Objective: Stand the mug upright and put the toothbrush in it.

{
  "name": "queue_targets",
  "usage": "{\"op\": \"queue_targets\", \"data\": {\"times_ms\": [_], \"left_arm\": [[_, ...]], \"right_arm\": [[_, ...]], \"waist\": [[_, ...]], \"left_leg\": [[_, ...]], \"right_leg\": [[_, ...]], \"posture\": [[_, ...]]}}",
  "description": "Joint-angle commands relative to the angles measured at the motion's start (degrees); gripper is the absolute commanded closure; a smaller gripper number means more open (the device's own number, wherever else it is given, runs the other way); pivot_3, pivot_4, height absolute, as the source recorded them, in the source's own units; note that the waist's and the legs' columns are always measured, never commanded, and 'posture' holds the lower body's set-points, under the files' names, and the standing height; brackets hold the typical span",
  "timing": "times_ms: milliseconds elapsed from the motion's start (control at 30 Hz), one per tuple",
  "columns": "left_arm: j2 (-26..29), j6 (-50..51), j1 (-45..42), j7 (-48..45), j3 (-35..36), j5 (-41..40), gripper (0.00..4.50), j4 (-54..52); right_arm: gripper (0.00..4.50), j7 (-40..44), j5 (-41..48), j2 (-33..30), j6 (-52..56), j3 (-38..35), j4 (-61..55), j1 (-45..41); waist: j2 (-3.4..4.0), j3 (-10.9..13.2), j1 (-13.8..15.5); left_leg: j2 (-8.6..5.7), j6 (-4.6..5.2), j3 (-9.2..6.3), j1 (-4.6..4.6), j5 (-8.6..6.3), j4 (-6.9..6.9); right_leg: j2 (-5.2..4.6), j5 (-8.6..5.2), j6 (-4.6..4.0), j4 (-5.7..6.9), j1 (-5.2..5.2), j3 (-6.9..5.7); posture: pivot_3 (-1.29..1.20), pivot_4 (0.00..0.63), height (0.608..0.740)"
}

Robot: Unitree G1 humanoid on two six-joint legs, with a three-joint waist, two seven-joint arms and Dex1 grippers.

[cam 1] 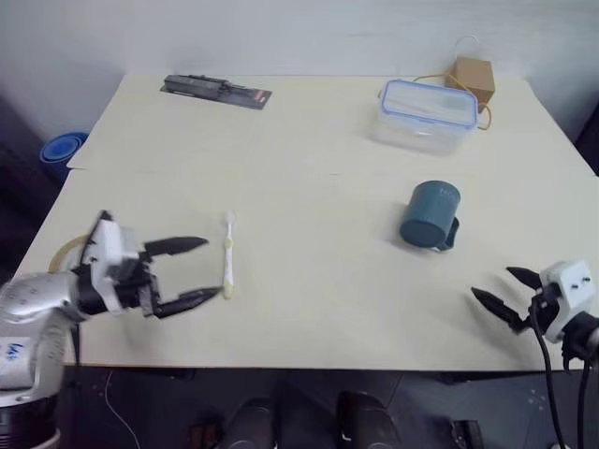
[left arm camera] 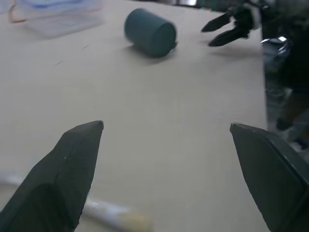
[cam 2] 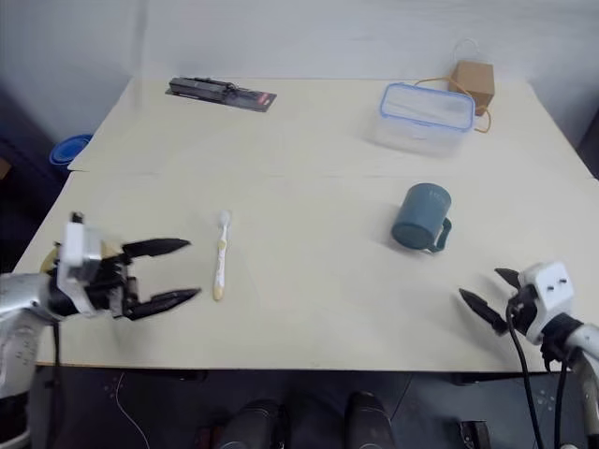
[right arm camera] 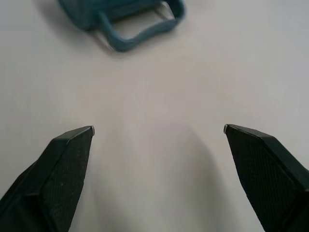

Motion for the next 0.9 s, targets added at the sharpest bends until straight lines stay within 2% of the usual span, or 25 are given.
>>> {"op": "queue_targets", "data": {"times_ms": [33,133,233,467,600,700,900], "left_arm": [[-0.1,-0.5,0.2,1.1,0.1,-4.0,0.04,-3.6],[-0.3,-0.8,0.8,2.4,-1.3,-4.3,0.04,-4.7],[-0.5,-1.4,1.1,3.9,-2.2,-4.1,0.04,-5.4],[-1.4,-2.4,3.1,7.3,-3.8,-4.6,0.04,-9.1],[-1.7,-2.3,3.5,9.4,-4.5,-4.9,0.04,-11.4],[-1.8,-2.6,3.6,10.5,-4.7,-5.0,0.00,-12.0],[-1.7,-3.6,3.5,11.1,-5.6,-4.8,0.00,-11.9]], "right_arm": [[0.00,-3.1,6.5,-4.7,18.3,0.4,-4.7,-7.0],[0.00,-6.5,8.5,-7.8,32.3,2.7,-1.5,-17.4],[0.00,-10.1,6.7,-8.2,39.4,5.3,2.8,-26.1],[0.00,-15.4,-0.9,-5.5,42.8,16.1,11.9,-40.4],[0.00,-12.6,-3.4,-5.0,42.2,21.1,18.0,-45.0],[0.50,-10.2,-4.1,-4.1,44.6,24.7,20.7,-47.8],[2.45,-8.5,-6.6,-1.0,43.8,27.6,26.3,-51.0]], "waist": [[0.01,0.0,-0.2],[0.01,0.0,-0.2],[0.00,0.0,0.0],[0.00,0.0,-0.1],[0.00,0.0,-0.1],[0.00,0.0,-0.2],[0.00,0.0,-0.3]], "left_leg": [[0.02,-0.01,-0.01,0.01,0.01,0.01],[-0.05,0.04,-0.06,-0.01,0.01,0.02],[-0.08,0.07,-0.17,-0.07,0.00,0.03],[-0.17,0.13,-0.24,-0.29,-0.04,0.02],[-0.17,0.13,-0.22,-0.31,-0.03,0.03],[-0.16,0.14,-0.21,-0.32,-0.03,0.04],[-0.14,0.13,-0.20,-0.31,-0.03,0.05]], "right_leg": [[0.02,0.00,0.00,0.02,0.00,0.00],[-0.08,0.00,0.00,0.03,0.01,0.00],[-0.10,0.00,0.00,-0.02,0.02,-0.01],[-0.11,0.00,0.00,-0.18,-0.08,-0.18],[-0.10,0.01,0.01,-0.19,-0.08,-0.22],[-0.08,0.01,0.02,-0.20,-0.08,-0.22],[-0.05,0.01,0.02,-0.18,-0.08,-0.23]], "posture": [[0.00,0.150,0.740],[0.00,0.150,0.740],[0.00,0.150,0.740],[0.00,0.150,0.740],[0.00,0.150,0.740],[0.00,0.150,0.740],[0.00,0.150,0.740]]}}
